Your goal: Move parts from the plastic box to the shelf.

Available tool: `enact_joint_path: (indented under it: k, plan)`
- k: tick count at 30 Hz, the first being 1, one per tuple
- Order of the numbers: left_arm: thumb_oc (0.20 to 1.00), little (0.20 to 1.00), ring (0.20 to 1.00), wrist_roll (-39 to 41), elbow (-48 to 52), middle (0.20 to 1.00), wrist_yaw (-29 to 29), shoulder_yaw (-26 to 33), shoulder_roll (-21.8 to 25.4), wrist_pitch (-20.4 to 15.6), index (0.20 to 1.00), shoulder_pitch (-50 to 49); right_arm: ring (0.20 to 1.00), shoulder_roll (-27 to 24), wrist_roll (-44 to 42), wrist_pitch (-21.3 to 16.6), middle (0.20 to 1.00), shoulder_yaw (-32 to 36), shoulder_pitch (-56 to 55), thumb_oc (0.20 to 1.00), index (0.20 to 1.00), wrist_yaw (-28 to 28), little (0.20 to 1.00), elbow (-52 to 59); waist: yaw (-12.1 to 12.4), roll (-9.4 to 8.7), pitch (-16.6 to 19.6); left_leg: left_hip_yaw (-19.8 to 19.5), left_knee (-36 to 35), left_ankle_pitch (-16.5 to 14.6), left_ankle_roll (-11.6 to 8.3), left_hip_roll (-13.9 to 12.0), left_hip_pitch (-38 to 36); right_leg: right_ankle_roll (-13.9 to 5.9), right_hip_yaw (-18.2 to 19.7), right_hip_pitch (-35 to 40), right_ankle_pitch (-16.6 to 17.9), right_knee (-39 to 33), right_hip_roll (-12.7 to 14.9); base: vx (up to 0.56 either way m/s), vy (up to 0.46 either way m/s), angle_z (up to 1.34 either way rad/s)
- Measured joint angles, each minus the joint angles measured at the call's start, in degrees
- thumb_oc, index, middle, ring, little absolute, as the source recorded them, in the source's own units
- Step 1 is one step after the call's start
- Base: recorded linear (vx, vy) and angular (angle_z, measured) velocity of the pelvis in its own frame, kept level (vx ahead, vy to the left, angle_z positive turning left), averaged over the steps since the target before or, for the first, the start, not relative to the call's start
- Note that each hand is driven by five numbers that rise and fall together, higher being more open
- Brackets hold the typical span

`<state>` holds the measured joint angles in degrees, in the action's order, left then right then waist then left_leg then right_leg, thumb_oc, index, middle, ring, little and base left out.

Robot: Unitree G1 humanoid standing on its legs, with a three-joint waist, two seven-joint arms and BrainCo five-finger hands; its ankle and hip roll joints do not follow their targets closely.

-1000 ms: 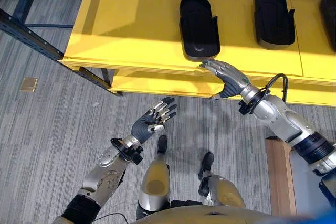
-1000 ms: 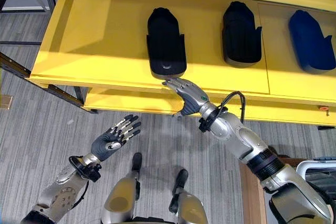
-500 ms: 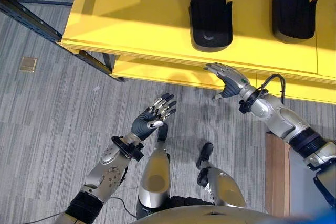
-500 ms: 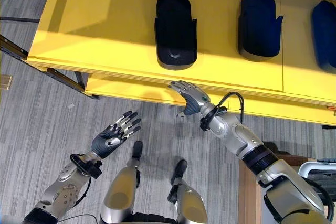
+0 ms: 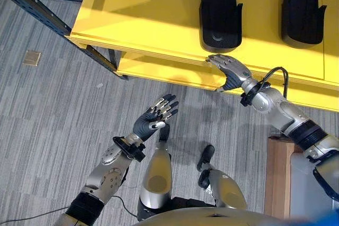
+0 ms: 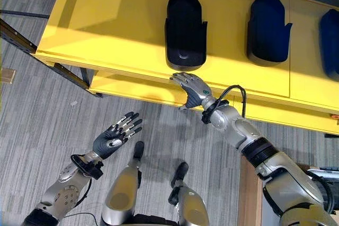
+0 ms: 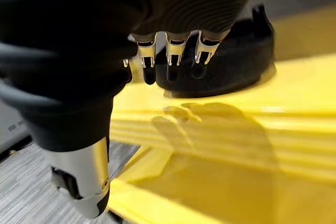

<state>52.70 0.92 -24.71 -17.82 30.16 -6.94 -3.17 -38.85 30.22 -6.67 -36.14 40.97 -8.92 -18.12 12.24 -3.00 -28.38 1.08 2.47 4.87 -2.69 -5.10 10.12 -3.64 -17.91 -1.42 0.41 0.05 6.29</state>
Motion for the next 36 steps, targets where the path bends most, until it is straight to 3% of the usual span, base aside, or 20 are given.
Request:
enact_joint_path:
  k: [3,11,36]
  plan:
    - [1.000,1.000,1.000,-0.5,0.0,1.000,0.0,0.1,0.0,0.0,1.000,0.1,1.000,0.1,0.4,0.0,1.000,0.0,1.9,1.000,1.000,-0.5,1.000,0.1,0.3,0.12,0.0,0.0,0.1,0.0,0.02,0.2,0.0,-0.02,0.0,0.0,0.0,0.1,0.2,-0.01,0.061,0.01]
    - [1.000,1.000,1.000,-0.8,0.0,1.000,0.0,-0.2,-0.1,-0.1,1.000,0.2,1.000,0.0,0.4,0.5,1.000,0.0,2.2,1.000,1.000,1.3,1.000,0.3,0.4,2.93,-0.5,0.0,0.1,0.2,0.29,0.6,-0.2,-0.15,0.0,-0.1,-0.1,0.8,0.7,-0.01,0.015,0.00]
    - [1.000,1.000,1.000,-1.7,-0.9,1.000,-0.5,-0.6,-0.6,-0.2,1.000,0.1,1.000,0.0,0.4,1.9,1.000,-3.8,6.6,1.000,1.000,4.9,1.000,-11.0,1.3,4.31,1.7,-0.1,0.1,0.3,0.29,0.5,-1.2,-0.17,-0.2,0.7,-0.2,1.2,0.9,0.00,0.000,0.00]
